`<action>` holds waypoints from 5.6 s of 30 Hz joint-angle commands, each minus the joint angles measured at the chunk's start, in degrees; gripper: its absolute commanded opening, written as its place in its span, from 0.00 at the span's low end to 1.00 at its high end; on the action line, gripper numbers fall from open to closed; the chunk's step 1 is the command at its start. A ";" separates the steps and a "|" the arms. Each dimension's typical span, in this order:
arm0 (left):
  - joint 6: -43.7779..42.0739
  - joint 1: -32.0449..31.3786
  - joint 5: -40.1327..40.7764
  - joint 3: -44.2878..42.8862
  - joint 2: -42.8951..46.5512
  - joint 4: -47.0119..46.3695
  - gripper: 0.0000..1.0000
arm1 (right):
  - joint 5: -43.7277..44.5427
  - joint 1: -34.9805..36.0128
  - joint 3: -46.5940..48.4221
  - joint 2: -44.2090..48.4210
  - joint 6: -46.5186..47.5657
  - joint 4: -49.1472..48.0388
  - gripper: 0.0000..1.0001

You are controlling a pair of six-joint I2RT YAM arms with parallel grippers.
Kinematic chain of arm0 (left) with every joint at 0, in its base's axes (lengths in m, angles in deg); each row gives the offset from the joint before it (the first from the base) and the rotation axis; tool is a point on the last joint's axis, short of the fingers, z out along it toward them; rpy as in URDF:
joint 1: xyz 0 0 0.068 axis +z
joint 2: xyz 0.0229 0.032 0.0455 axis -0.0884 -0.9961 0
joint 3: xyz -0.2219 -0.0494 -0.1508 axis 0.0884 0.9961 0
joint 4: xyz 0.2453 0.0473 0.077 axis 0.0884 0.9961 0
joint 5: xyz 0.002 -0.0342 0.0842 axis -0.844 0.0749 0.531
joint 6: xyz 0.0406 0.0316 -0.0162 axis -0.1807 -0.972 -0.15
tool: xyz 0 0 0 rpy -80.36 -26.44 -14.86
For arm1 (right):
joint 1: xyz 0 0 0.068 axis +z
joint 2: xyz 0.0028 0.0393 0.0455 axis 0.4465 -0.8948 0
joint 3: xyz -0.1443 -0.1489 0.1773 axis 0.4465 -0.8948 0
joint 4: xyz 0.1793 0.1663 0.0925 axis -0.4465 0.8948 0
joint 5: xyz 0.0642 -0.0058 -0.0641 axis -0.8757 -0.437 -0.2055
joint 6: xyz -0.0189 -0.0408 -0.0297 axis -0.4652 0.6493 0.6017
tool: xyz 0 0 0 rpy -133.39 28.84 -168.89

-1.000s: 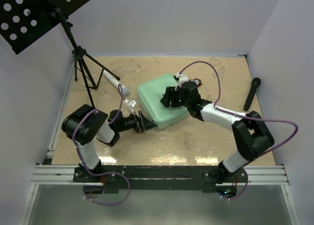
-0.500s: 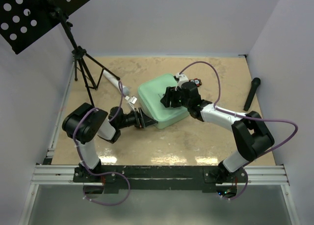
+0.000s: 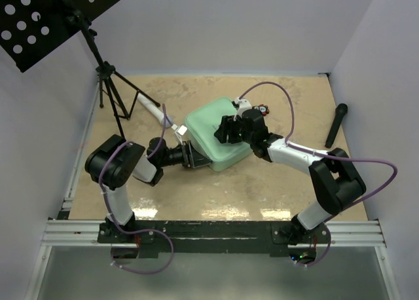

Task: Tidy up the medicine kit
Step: Zip the medicine box at the center of the board.

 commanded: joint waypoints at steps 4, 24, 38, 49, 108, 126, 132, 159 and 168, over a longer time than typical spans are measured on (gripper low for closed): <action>2.36 0.10 -5.96 -6.59 -1.14 -37.19 0.68 | -3.19 0.78 -1.68 -1.02 0.46 3.21 0.63; 2.10 -1.57 -7.99 -8.44 -3.34 -37.19 0.68 | -3.89 0.78 -1.59 -2.60 -0.07 2.60 0.63; -1.76 -3.51 -7.29 -6.69 -1.59 -37.19 0.67 | -3.98 0.87 -1.59 -2.78 -0.16 2.60 0.63; -7.56 -3.77 -1.49 -4.23 0.17 -37.19 0.68 | -3.54 0.78 -0.71 -1.72 -0.95 4.00 0.63; -8.36 -8.17 0.71 -5.81 0.62 -37.19 0.60 | -3.81 0.87 -0.01 -1.20 -2.18 5.94 0.63; -10.64 -8.08 10.03 -3.70 -0.27 -37.19 0.47 | -3.81 0.78 -0.01 -1.20 -2.01 5.94 0.63; -10.64 -7.99 10.65 -4.05 -0.44 -37.19 0.39 | -3.89 0.78 -0.01 -1.02 -2.09 6.02 0.63; -10.38 -8.08 10.65 -4.58 -0.44 -37.19 0.21 | -3.89 0.78 0.17 -1.46 -2.01 5.94 0.63; -10.73 -8.16 10.38 -3.70 -0.09 -37.19 0.13 | -3.89 0.86 -0.01 -1.37 -2.09 5.76 0.63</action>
